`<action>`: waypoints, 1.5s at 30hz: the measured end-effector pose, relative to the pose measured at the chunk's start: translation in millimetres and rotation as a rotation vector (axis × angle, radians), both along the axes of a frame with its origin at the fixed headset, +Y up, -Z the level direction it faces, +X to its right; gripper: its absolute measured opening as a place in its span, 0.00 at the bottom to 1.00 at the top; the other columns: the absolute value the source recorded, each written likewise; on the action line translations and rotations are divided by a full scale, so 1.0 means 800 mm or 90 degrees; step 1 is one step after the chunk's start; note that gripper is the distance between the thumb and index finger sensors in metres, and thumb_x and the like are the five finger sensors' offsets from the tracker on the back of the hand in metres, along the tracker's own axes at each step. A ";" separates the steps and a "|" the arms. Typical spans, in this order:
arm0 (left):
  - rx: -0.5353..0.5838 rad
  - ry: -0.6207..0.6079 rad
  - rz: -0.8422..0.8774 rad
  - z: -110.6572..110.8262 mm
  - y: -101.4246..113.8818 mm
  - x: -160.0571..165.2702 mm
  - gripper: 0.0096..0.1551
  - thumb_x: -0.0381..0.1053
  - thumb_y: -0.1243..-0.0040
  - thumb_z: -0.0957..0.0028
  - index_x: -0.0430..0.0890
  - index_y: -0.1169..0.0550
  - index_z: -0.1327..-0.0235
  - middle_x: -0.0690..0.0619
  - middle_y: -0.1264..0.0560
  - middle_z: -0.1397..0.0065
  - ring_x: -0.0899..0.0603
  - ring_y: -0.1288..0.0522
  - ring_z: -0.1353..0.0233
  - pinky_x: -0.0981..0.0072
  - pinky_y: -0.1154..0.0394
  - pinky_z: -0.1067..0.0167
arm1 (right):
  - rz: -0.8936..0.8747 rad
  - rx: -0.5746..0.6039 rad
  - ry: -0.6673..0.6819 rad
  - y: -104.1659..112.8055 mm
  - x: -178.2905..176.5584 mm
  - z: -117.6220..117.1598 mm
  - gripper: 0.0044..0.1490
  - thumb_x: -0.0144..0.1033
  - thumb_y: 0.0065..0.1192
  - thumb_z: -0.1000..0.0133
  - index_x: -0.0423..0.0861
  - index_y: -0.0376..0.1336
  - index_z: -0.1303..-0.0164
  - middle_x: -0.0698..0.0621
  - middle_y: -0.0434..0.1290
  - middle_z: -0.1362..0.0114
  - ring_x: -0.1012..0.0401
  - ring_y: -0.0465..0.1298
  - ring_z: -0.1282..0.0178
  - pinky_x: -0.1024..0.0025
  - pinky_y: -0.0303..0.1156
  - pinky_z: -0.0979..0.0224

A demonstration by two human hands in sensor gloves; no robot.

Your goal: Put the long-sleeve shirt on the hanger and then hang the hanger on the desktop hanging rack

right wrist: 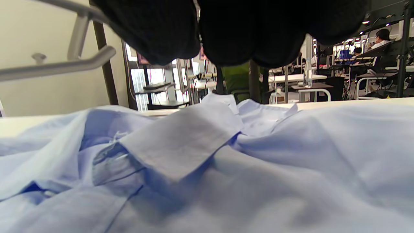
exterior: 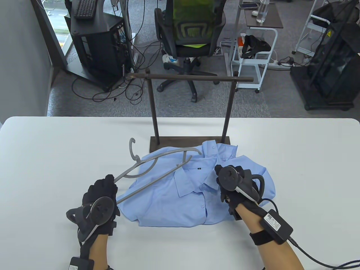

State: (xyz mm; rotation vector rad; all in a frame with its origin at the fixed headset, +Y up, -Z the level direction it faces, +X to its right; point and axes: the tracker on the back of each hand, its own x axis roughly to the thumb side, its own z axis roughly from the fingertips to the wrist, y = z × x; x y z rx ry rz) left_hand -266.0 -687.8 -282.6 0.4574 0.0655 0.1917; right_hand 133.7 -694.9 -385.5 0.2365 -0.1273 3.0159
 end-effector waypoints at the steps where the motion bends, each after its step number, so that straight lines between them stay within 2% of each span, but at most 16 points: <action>1: 0.000 -0.002 0.004 0.000 0.000 0.000 0.28 0.56 0.44 0.50 0.53 0.27 0.35 0.52 0.21 0.43 0.49 0.17 0.58 0.47 0.19 0.45 | 0.004 -0.004 0.001 -0.001 -0.003 -0.003 0.31 0.39 0.72 0.51 0.56 0.69 0.34 0.44 0.77 0.42 0.43 0.77 0.41 0.44 0.73 0.38; 5: -0.003 -0.006 0.009 0.001 0.000 -0.002 0.28 0.56 0.43 0.50 0.53 0.26 0.35 0.50 0.21 0.42 0.47 0.17 0.57 0.46 0.20 0.44 | 0.098 -0.071 0.005 -0.018 -0.028 -0.027 0.35 0.37 0.73 0.51 0.61 0.66 0.31 0.45 0.76 0.41 0.43 0.77 0.41 0.44 0.73 0.37; 10: -0.009 -0.019 0.010 0.000 -0.001 0.001 0.28 0.55 0.43 0.51 0.53 0.26 0.35 0.50 0.21 0.42 0.47 0.17 0.57 0.45 0.20 0.43 | 0.144 -0.107 0.009 -0.036 -0.035 -0.040 0.35 0.37 0.74 0.52 0.62 0.67 0.32 0.46 0.77 0.42 0.44 0.77 0.41 0.45 0.73 0.37; 15: -0.012 -0.037 0.000 -0.001 -0.002 0.008 0.28 0.55 0.43 0.51 0.53 0.26 0.36 0.50 0.21 0.42 0.46 0.17 0.57 0.44 0.21 0.42 | 0.113 -0.041 0.003 -0.035 -0.024 -0.034 0.27 0.38 0.75 0.53 0.56 0.74 0.42 0.49 0.80 0.43 0.46 0.79 0.43 0.47 0.74 0.39; 23: -0.020 -0.077 -0.010 -0.002 -0.002 0.030 0.28 0.55 0.43 0.51 0.52 0.26 0.36 0.50 0.21 0.42 0.46 0.17 0.56 0.44 0.21 0.42 | 0.054 0.092 0.026 0.012 -0.001 0.015 0.26 0.37 0.75 0.54 0.56 0.75 0.44 0.49 0.80 0.43 0.46 0.79 0.43 0.47 0.74 0.39; 29: -0.041 -0.138 0.038 -0.010 -0.002 0.062 0.28 0.54 0.42 0.50 0.52 0.26 0.35 0.50 0.22 0.41 0.46 0.17 0.55 0.43 0.22 0.40 | 0.019 0.183 0.056 0.036 0.009 0.075 0.25 0.37 0.74 0.53 0.56 0.75 0.44 0.49 0.80 0.42 0.46 0.79 0.42 0.47 0.74 0.38; 36: -0.102 -0.200 0.066 -0.030 -0.009 0.107 0.28 0.55 0.42 0.51 0.54 0.27 0.35 0.51 0.23 0.39 0.46 0.18 0.52 0.42 0.24 0.36 | -0.001 0.268 0.078 0.037 0.013 0.124 0.25 0.37 0.74 0.53 0.57 0.74 0.44 0.50 0.79 0.40 0.47 0.79 0.42 0.48 0.74 0.38; 40: -0.106 -0.221 0.100 -0.037 -0.019 0.140 0.28 0.55 0.42 0.51 0.54 0.27 0.35 0.51 0.23 0.38 0.45 0.18 0.52 0.42 0.25 0.36 | 0.000 0.302 0.105 0.028 0.007 0.140 0.25 0.38 0.74 0.53 0.57 0.74 0.44 0.50 0.79 0.40 0.47 0.79 0.42 0.48 0.74 0.38; 45: -0.114 -0.256 0.100 -0.043 -0.022 0.175 0.28 0.55 0.41 0.51 0.54 0.27 0.35 0.51 0.23 0.38 0.45 0.18 0.51 0.42 0.25 0.35 | 0.020 0.307 0.129 0.019 -0.002 0.151 0.24 0.38 0.74 0.53 0.58 0.74 0.44 0.50 0.79 0.40 0.47 0.78 0.42 0.48 0.74 0.38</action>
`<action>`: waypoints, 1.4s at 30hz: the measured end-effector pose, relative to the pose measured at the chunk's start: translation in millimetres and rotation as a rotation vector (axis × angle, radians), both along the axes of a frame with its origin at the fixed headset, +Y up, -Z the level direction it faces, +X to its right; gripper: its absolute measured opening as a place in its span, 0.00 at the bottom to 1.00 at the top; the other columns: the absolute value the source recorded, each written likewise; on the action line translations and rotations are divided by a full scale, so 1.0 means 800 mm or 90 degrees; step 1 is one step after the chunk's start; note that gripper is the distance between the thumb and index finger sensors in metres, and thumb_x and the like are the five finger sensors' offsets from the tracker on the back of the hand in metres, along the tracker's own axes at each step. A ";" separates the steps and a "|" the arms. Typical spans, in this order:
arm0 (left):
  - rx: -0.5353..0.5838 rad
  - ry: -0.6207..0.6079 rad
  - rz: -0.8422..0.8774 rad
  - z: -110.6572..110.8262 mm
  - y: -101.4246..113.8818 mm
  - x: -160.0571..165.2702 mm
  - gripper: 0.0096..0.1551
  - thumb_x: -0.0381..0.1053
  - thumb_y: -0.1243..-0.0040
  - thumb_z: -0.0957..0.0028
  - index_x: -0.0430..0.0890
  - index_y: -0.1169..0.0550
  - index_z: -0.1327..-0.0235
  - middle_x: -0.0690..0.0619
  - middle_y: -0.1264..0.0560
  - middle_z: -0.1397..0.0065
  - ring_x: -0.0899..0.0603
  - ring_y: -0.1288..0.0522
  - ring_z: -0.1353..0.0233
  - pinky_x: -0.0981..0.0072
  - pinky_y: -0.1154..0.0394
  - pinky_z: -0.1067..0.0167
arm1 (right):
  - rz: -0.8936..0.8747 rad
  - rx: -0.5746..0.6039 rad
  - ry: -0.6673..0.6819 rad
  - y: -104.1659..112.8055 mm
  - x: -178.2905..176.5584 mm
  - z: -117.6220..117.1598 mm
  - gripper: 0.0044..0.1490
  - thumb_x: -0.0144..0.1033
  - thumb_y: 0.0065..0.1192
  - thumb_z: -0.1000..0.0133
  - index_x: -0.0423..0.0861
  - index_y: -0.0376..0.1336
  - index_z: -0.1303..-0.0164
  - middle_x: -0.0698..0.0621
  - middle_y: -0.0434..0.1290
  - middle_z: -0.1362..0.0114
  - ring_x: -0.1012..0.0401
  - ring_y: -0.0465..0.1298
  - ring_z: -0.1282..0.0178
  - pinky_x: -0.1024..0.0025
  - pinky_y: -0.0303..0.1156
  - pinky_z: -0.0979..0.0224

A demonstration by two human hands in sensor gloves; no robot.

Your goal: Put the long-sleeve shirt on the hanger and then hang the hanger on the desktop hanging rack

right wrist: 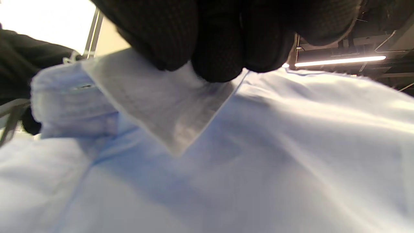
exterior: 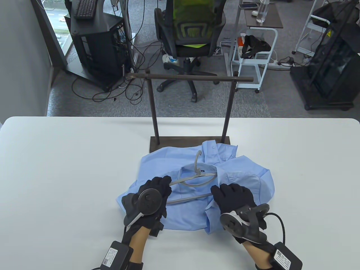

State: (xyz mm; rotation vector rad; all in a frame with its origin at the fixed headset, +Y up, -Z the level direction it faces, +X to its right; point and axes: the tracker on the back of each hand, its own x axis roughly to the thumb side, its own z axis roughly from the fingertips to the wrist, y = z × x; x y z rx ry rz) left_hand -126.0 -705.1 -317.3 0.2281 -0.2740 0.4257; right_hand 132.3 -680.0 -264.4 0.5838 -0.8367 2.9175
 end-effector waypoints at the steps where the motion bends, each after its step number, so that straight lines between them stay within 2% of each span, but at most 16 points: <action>1: 0.003 -0.006 0.001 -0.001 0.000 0.006 0.28 0.55 0.41 0.51 0.54 0.27 0.35 0.51 0.24 0.38 0.45 0.18 0.51 0.42 0.25 0.35 | 0.002 0.002 0.003 -0.001 -0.001 0.002 0.24 0.38 0.74 0.53 0.58 0.74 0.44 0.50 0.79 0.40 0.47 0.78 0.42 0.49 0.74 0.38; 7: 0.022 -0.030 0.022 0.000 -0.010 0.028 0.29 0.56 0.40 0.51 0.55 0.27 0.35 0.51 0.24 0.37 0.45 0.18 0.50 0.42 0.26 0.34 | 0.007 0.005 0.016 -0.007 -0.002 0.010 0.24 0.38 0.74 0.53 0.58 0.74 0.44 0.50 0.79 0.39 0.47 0.78 0.41 0.48 0.74 0.38; 17: 0.005 -0.049 0.031 -0.004 -0.027 0.032 0.29 0.56 0.41 0.52 0.56 0.27 0.35 0.52 0.25 0.36 0.46 0.18 0.48 0.42 0.27 0.33 | 0.029 -0.006 0.043 -0.021 -0.010 0.011 0.24 0.38 0.73 0.52 0.58 0.74 0.44 0.50 0.78 0.39 0.47 0.78 0.41 0.48 0.74 0.37; 20: 0.010 -0.045 0.036 -0.004 -0.027 0.031 0.29 0.56 0.41 0.51 0.56 0.27 0.35 0.52 0.25 0.36 0.46 0.18 0.48 0.42 0.27 0.33 | 0.008 -0.067 0.080 -0.014 -0.003 0.010 0.32 0.46 0.71 0.53 0.61 0.70 0.35 0.47 0.76 0.34 0.45 0.79 0.39 0.46 0.73 0.36; 22: 0.012 -0.045 0.036 -0.004 -0.027 0.031 0.29 0.56 0.41 0.51 0.56 0.27 0.35 0.52 0.25 0.36 0.46 0.18 0.48 0.42 0.27 0.33 | -0.056 -0.067 0.081 0.002 0.012 0.011 0.35 0.49 0.72 0.53 0.62 0.67 0.32 0.47 0.78 0.35 0.45 0.80 0.41 0.45 0.74 0.37; 24: 0.012 -0.045 0.029 -0.004 -0.028 0.031 0.29 0.56 0.41 0.52 0.57 0.27 0.35 0.52 0.25 0.36 0.46 0.18 0.48 0.42 0.27 0.33 | -0.110 -0.037 0.049 0.022 0.036 0.011 0.33 0.49 0.72 0.53 0.60 0.70 0.35 0.47 0.80 0.39 0.45 0.81 0.42 0.45 0.74 0.37; 26: 0.013 -0.047 0.027 -0.004 -0.028 0.031 0.29 0.56 0.41 0.52 0.57 0.27 0.35 0.52 0.25 0.36 0.46 0.18 0.48 0.42 0.27 0.33 | -0.160 -0.004 -0.018 0.043 0.077 0.002 0.34 0.51 0.73 0.53 0.59 0.71 0.35 0.46 0.78 0.37 0.44 0.78 0.37 0.42 0.70 0.33; 28: 0.014 -0.049 0.028 -0.004 -0.027 0.031 0.29 0.56 0.41 0.52 0.56 0.27 0.35 0.52 0.25 0.36 0.46 0.18 0.48 0.42 0.27 0.32 | -0.192 -0.071 -0.089 0.049 0.128 -0.021 0.38 0.55 0.73 0.55 0.59 0.69 0.32 0.45 0.73 0.30 0.43 0.72 0.28 0.37 0.63 0.26; 30: 0.022 -0.052 0.023 -0.002 -0.026 0.030 0.28 0.56 0.41 0.52 0.57 0.27 0.35 0.52 0.25 0.36 0.46 0.18 0.48 0.42 0.27 0.32 | -0.230 -0.154 -0.096 0.041 0.157 -0.040 0.44 0.59 0.75 0.57 0.59 0.66 0.28 0.45 0.68 0.25 0.41 0.65 0.22 0.33 0.55 0.22; 32: 0.031 -0.054 0.020 -0.001 -0.024 0.029 0.28 0.56 0.41 0.52 0.57 0.27 0.35 0.52 0.25 0.36 0.46 0.18 0.48 0.42 0.27 0.32 | -0.284 -0.256 -0.079 0.020 0.177 -0.061 0.48 0.60 0.77 0.59 0.59 0.65 0.26 0.44 0.65 0.22 0.40 0.60 0.18 0.30 0.49 0.20; 36: 0.047 -0.065 0.021 0.003 -0.021 0.024 0.29 0.56 0.41 0.52 0.57 0.27 0.36 0.54 0.24 0.37 0.46 0.18 0.48 0.43 0.27 0.32 | -0.289 -0.350 -0.039 -0.019 0.180 -0.089 0.51 0.61 0.79 0.62 0.59 0.64 0.27 0.45 0.63 0.21 0.41 0.58 0.17 0.29 0.46 0.19; 39: 0.053 -0.071 0.023 0.005 -0.021 0.021 0.29 0.56 0.41 0.53 0.57 0.27 0.36 0.54 0.24 0.37 0.47 0.18 0.49 0.43 0.27 0.32 | -0.302 -0.346 -0.014 -0.032 0.175 -0.101 0.48 0.60 0.81 0.63 0.58 0.66 0.31 0.45 0.66 0.25 0.41 0.63 0.20 0.30 0.52 0.21; 42: 0.059 -0.072 0.029 0.007 -0.022 0.018 0.29 0.56 0.41 0.53 0.57 0.27 0.36 0.54 0.24 0.37 0.47 0.18 0.49 0.43 0.26 0.32 | -0.316 -0.332 0.005 -0.042 0.170 -0.106 0.41 0.58 0.80 0.62 0.55 0.71 0.39 0.45 0.72 0.31 0.41 0.72 0.29 0.34 0.61 0.26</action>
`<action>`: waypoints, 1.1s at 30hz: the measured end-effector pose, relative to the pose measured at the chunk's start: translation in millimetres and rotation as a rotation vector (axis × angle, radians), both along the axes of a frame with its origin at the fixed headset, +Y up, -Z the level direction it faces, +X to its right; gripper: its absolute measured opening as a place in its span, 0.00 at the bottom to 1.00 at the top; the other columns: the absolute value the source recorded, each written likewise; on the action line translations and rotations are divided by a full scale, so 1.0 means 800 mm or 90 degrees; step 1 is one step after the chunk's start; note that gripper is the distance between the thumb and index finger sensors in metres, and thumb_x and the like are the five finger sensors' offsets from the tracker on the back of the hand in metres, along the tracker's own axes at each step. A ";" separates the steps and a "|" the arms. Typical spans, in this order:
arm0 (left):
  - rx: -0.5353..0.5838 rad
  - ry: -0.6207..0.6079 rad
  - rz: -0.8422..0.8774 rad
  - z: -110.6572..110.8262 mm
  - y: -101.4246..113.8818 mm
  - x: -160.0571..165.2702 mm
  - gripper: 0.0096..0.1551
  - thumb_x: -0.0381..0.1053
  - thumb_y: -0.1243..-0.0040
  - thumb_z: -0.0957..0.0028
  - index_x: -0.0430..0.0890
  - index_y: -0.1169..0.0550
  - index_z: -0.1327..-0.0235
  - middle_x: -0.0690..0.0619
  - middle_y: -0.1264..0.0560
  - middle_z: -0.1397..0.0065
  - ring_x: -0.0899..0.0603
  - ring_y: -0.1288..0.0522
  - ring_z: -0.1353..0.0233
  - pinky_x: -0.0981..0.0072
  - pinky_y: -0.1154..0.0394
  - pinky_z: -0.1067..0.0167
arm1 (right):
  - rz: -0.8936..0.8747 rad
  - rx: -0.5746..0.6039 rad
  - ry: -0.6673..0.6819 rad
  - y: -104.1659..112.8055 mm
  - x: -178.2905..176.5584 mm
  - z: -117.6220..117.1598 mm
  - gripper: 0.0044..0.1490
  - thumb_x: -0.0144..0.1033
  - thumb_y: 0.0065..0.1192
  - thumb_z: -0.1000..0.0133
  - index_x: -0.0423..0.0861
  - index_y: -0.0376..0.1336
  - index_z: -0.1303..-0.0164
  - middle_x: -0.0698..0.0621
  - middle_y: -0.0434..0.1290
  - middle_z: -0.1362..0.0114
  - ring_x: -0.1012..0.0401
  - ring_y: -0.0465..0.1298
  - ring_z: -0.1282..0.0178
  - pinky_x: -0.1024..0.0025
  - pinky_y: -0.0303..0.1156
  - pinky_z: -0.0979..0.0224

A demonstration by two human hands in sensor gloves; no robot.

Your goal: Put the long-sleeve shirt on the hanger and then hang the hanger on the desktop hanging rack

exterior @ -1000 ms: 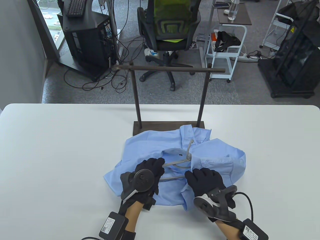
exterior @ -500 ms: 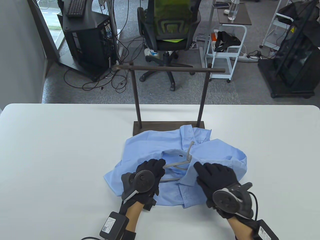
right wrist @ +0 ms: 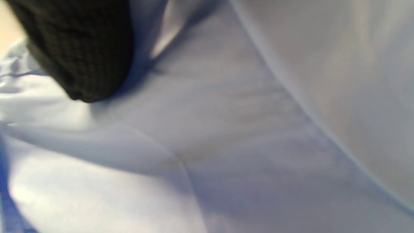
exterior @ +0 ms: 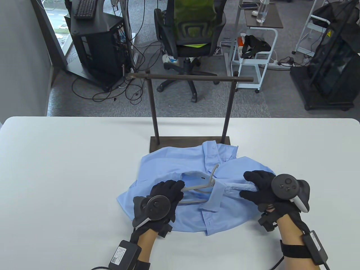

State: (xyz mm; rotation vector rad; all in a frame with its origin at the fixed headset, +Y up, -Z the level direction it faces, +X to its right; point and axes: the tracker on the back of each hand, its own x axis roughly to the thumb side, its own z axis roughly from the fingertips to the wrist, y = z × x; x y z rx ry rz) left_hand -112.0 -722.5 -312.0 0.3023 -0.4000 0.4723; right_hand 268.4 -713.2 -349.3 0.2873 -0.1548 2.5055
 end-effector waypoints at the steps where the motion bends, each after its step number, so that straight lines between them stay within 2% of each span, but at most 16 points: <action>1: 0.003 0.000 0.000 0.000 0.000 0.000 0.29 0.56 0.41 0.53 0.57 0.27 0.36 0.54 0.24 0.37 0.47 0.18 0.49 0.43 0.26 0.32 | -0.005 0.013 -0.003 -0.002 -0.001 -0.001 0.38 0.57 0.80 0.62 0.54 0.73 0.42 0.44 0.74 0.34 0.42 0.74 0.33 0.35 0.64 0.28; 5: 0.019 0.003 -0.015 0.002 0.003 0.002 0.29 0.56 0.41 0.53 0.57 0.27 0.36 0.54 0.24 0.37 0.47 0.18 0.49 0.44 0.26 0.33 | -0.041 0.063 -0.012 -0.012 -0.003 -0.003 0.26 0.56 0.79 0.62 0.50 0.80 0.62 0.45 0.81 0.49 0.44 0.81 0.49 0.41 0.74 0.41; 8: 0.027 0.014 -0.023 0.003 0.005 0.002 0.29 0.56 0.41 0.53 0.56 0.27 0.36 0.53 0.24 0.36 0.46 0.18 0.48 0.43 0.27 0.32 | -0.048 0.093 -0.027 -0.018 -0.001 -0.002 0.23 0.59 0.80 0.64 0.51 0.81 0.72 0.47 0.84 0.59 0.47 0.83 0.60 0.48 0.80 0.54; 10: 0.041 0.029 -0.016 0.005 0.006 0.000 0.30 0.57 0.41 0.52 0.56 0.28 0.33 0.53 0.27 0.32 0.44 0.20 0.42 0.41 0.30 0.31 | -0.050 0.110 -0.034 -0.019 -0.001 -0.001 0.23 0.60 0.80 0.64 0.52 0.81 0.75 0.47 0.84 0.63 0.49 0.84 0.66 0.52 0.81 0.62; 12: 0.056 0.035 0.016 0.010 0.010 -0.004 0.36 0.60 0.41 0.52 0.56 0.33 0.28 0.52 0.33 0.25 0.42 0.24 0.32 0.38 0.36 0.28 | -0.055 0.120 -0.047 -0.018 0.000 -0.001 0.23 0.61 0.80 0.64 0.52 0.81 0.75 0.48 0.85 0.65 0.50 0.84 0.70 0.55 0.82 0.66; 15: 0.144 0.074 0.011 0.024 0.025 -0.007 0.40 0.62 0.41 0.52 0.54 0.37 0.27 0.49 0.43 0.21 0.39 0.35 0.24 0.38 0.45 0.26 | -0.088 0.130 -0.064 -0.014 0.005 0.000 0.23 0.61 0.80 0.64 0.52 0.81 0.76 0.47 0.85 0.67 0.51 0.83 0.74 0.58 0.82 0.71; 17: 0.205 0.094 -0.003 0.035 0.036 -0.008 0.37 0.62 0.41 0.52 0.53 0.35 0.30 0.49 0.41 0.24 0.40 0.33 0.29 0.39 0.43 0.27 | -0.087 0.135 -0.081 -0.011 0.009 0.002 0.23 0.62 0.79 0.64 0.52 0.81 0.76 0.47 0.84 0.67 0.52 0.83 0.76 0.59 0.81 0.72; 20: 0.233 0.105 -0.032 0.044 0.042 0.002 0.28 0.62 0.39 0.52 0.49 0.21 0.44 0.46 0.25 0.37 0.41 0.20 0.46 0.41 0.29 0.36 | -0.084 0.132 -0.096 -0.008 0.013 0.005 0.23 0.62 0.79 0.63 0.52 0.81 0.76 0.48 0.84 0.68 0.53 0.83 0.76 0.59 0.81 0.74; 21: 0.217 0.096 -0.040 0.042 0.040 0.007 0.26 0.62 0.37 0.53 0.48 0.16 0.50 0.46 0.20 0.43 0.41 0.17 0.53 0.40 0.25 0.41 | -0.082 0.132 -0.100 -0.008 0.013 0.006 0.23 0.62 0.79 0.63 0.52 0.81 0.76 0.47 0.84 0.68 0.53 0.83 0.77 0.59 0.81 0.74; 23: 0.125 0.120 -0.041 0.035 0.027 0.025 0.27 0.60 0.34 0.54 0.42 0.12 0.55 0.42 0.15 0.51 0.39 0.15 0.62 0.38 0.22 0.50 | -0.067 0.136 -0.118 -0.005 0.011 0.009 0.23 0.62 0.79 0.63 0.52 0.81 0.76 0.48 0.84 0.68 0.53 0.83 0.77 0.60 0.81 0.74; 25: 0.028 0.124 -0.092 0.027 0.013 0.042 0.30 0.62 0.34 0.55 0.39 0.10 0.59 0.39 0.14 0.55 0.37 0.14 0.65 0.36 0.21 0.55 | -0.054 0.137 -0.125 -0.003 0.006 0.013 0.23 0.62 0.79 0.63 0.52 0.81 0.76 0.48 0.84 0.68 0.53 0.83 0.76 0.59 0.81 0.73; 26: 0.014 0.124 -0.108 0.025 0.006 0.049 0.32 0.64 0.35 0.55 0.37 0.09 0.61 0.38 0.13 0.57 0.36 0.13 0.67 0.35 0.20 0.57 | -0.047 0.139 -0.129 -0.002 0.005 0.014 0.23 0.62 0.79 0.63 0.52 0.81 0.76 0.48 0.84 0.68 0.53 0.83 0.76 0.60 0.81 0.73; 29: -0.033 0.132 -0.162 0.013 -0.016 0.076 0.37 0.67 0.38 0.55 0.36 0.08 0.63 0.36 0.12 0.58 0.35 0.12 0.68 0.34 0.20 0.59 | -0.030 0.137 -0.136 0.001 -0.001 0.021 0.23 0.62 0.79 0.62 0.52 0.81 0.75 0.48 0.84 0.67 0.53 0.83 0.76 0.60 0.82 0.72; 33: -0.100 0.166 -0.189 -0.004 -0.034 0.089 0.46 0.71 0.42 0.56 0.32 0.08 0.59 0.33 0.13 0.55 0.31 0.12 0.66 0.31 0.21 0.60 | -0.018 0.144 -0.141 0.005 -0.005 0.028 0.23 0.62 0.79 0.62 0.52 0.81 0.75 0.48 0.84 0.67 0.53 0.83 0.76 0.60 0.82 0.73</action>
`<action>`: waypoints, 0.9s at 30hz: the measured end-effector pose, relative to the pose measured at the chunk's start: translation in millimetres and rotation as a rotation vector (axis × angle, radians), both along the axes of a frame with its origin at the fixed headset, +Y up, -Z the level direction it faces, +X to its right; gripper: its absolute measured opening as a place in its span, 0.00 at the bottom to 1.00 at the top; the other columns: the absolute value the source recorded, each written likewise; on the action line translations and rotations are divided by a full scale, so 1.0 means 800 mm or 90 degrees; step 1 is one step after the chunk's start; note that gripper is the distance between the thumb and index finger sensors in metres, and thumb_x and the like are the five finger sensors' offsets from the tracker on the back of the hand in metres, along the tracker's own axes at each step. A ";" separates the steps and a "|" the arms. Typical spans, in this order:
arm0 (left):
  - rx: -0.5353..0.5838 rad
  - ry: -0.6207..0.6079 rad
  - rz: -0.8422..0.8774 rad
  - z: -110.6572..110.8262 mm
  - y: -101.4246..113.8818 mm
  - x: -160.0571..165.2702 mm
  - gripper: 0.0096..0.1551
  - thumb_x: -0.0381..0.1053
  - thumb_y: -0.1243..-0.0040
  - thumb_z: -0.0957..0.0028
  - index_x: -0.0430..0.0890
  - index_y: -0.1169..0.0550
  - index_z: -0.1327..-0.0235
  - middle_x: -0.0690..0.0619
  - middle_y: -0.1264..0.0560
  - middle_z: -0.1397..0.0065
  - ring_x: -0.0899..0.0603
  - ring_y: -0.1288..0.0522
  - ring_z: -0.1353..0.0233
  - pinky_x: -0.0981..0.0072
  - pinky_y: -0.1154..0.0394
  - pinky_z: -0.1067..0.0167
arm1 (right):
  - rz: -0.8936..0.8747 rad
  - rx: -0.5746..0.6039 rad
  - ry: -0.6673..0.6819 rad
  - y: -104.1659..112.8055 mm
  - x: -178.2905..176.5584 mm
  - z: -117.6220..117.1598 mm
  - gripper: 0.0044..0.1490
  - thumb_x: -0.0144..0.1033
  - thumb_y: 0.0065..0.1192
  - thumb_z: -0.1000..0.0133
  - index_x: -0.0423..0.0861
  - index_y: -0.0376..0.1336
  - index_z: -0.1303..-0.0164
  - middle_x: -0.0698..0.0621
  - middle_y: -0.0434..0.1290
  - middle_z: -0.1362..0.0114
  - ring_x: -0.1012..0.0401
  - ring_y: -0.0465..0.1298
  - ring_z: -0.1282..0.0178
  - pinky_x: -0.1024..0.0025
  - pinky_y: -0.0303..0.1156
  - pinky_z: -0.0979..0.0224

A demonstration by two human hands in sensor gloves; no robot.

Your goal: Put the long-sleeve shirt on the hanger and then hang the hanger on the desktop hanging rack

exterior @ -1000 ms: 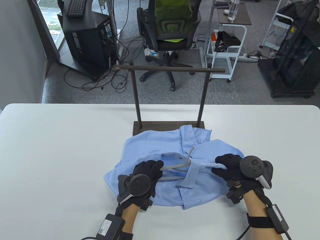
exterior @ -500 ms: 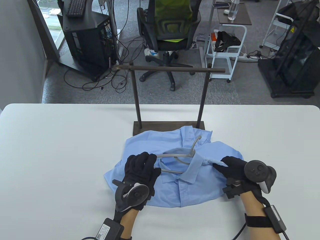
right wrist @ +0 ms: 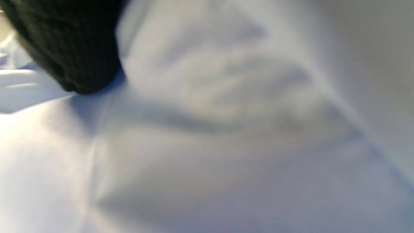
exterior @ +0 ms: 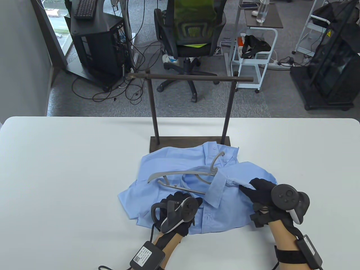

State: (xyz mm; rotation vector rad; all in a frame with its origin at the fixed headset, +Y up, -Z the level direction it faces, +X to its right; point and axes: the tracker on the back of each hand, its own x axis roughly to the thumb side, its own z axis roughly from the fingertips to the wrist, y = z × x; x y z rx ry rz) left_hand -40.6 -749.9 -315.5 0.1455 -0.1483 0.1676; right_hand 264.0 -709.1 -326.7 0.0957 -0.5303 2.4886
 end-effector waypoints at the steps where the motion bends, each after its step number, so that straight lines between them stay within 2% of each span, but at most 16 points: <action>1: -0.020 0.010 -0.016 -0.004 -0.006 0.003 0.47 0.72 0.42 0.57 0.31 0.08 0.59 0.32 0.12 0.56 0.31 0.12 0.67 0.31 0.21 0.60 | 0.002 0.001 0.000 0.001 -0.001 0.002 0.23 0.62 0.79 0.62 0.52 0.81 0.75 0.48 0.84 0.67 0.53 0.83 0.76 0.60 0.82 0.73; 3: -0.053 0.015 -0.010 -0.008 -0.015 0.004 0.47 0.71 0.39 0.57 0.30 0.08 0.59 0.32 0.13 0.56 0.31 0.12 0.66 0.31 0.21 0.60 | 0.001 0.005 0.003 0.002 -0.001 0.004 0.23 0.62 0.79 0.62 0.52 0.81 0.75 0.48 0.84 0.67 0.53 0.83 0.76 0.60 0.82 0.73; 5: -0.061 0.018 0.002 -0.009 -0.015 0.001 0.39 0.65 0.33 0.55 0.31 0.09 0.56 0.33 0.13 0.54 0.32 0.13 0.65 0.32 0.22 0.57 | 0.001 0.003 0.003 0.001 -0.002 0.004 0.23 0.62 0.79 0.62 0.52 0.81 0.75 0.48 0.84 0.67 0.53 0.83 0.76 0.60 0.82 0.73; 7: -0.074 0.027 0.074 -0.011 -0.012 -0.009 0.31 0.57 0.30 0.53 0.32 0.10 0.52 0.34 0.14 0.53 0.33 0.13 0.64 0.32 0.22 0.56 | -0.001 0.003 0.002 0.000 0.000 0.005 0.23 0.63 0.78 0.62 0.52 0.81 0.75 0.48 0.84 0.67 0.53 0.83 0.76 0.60 0.82 0.73; 11: -0.125 0.047 0.244 -0.013 -0.001 -0.057 0.27 0.51 0.31 0.52 0.36 0.14 0.47 0.35 0.15 0.47 0.34 0.13 0.58 0.33 0.22 0.53 | -0.035 -0.009 -0.006 -0.003 0.013 0.006 0.24 0.63 0.78 0.62 0.53 0.81 0.76 0.49 0.84 0.68 0.53 0.83 0.76 0.60 0.82 0.73; 16: -0.149 0.075 0.442 -0.009 0.002 -0.128 0.26 0.49 0.35 0.50 0.41 0.21 0.40 0.36 0.19 0.39 0.35 0.12 0.53 0.35 0.21 0.50 | -0.087 -0.030 0.003 -0.006 0.032 0.006 0.24 0.64 0.78 0.63 0.52 0.81 0.77 0.49 0.85 0.69 0.53 0.83 0.77 0.60 0.82 0.74; 19: -0.144 0.052 0.526 -0.014 0.007 -0.157 0.26 0.50 0.34 0.51 0.43 0.21 0.40 0.40 0.17 0.42 0.38 0.11 0.54 0.37 0.21 0.49 | -0.109 -0.044 0.025 -0.009 0.038 0.005 0.24 0.64 0.78 0.63 0.52 0.81 0.77 0.49 0.85 0.69 0.54 0.83 0.77 0.60 0.82 0.75; 22: -0.138 -0.002 0.579 -0.020 0.004 -0.175 0.26 0.52 0.34 0.51 0.45 0.20 0.40 0.44 0.16 0.45 0.42 0.12 0.57 0.39 0.21 0.47 | -0.134 -0.056 0.047 -0.011 0.044 0.003 0.24 0.64 0.79 0.64 0.52 0.81 0.77 0.49 0.85 0.69 0.54 0.83 0.78 0.60 0.81 0.75; 25: -0.119 -0.013 0.624 -0.021 0.001 -0.186 0.26 0.53 0.33 0.51 0.46 0.20 0.41 0.44 0.16 0.46 0.43 0.13 0.59 0.40 0.22 0.45 | -0.138 -0.079 0.063 -0.013 0.047 0.001 0.25 0.64 0.79 0.64 0.52 0.81 0.78 0.48 0.85 0.70 0.53 0.83 0.78 0.60 0.81 0.76; 27: -0.134 -0.045 0.633 -0.023 0.002 -0.191 0.26 0.53 0.33 0.51 0.46 0.20 0.40 0.45 0.17 0.46 0.43 0.14 0.58 0.39 0.23 0.44 | -0.127 -0.097 0.057 -0.014 0.051 0.000 0.25 0.64 0.79 0.64 0.52 0.81 0.78 0.48 0.85 0.70 0.53 0.83 0.78 0.60 0.81 0.76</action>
